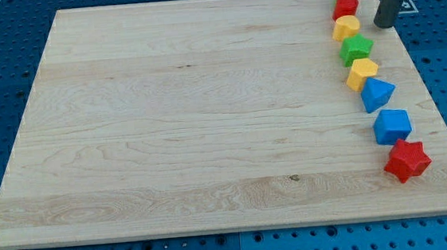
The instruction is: Move the red and green circles to the left side slightly
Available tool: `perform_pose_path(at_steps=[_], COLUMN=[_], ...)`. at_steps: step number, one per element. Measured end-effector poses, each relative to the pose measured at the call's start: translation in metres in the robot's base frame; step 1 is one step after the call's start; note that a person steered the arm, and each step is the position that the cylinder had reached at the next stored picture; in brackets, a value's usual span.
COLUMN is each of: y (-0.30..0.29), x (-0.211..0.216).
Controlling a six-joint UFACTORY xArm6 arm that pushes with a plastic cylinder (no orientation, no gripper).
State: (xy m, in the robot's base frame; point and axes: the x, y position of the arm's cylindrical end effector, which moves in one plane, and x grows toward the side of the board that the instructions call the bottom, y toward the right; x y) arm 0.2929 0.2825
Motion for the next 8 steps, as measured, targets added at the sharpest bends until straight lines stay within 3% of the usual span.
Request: perform_pose_path(at_steps=[3, 6, 8], y=[-0.009, -0.052, -0.026], x=[-0.040, -0.038, -0.018])
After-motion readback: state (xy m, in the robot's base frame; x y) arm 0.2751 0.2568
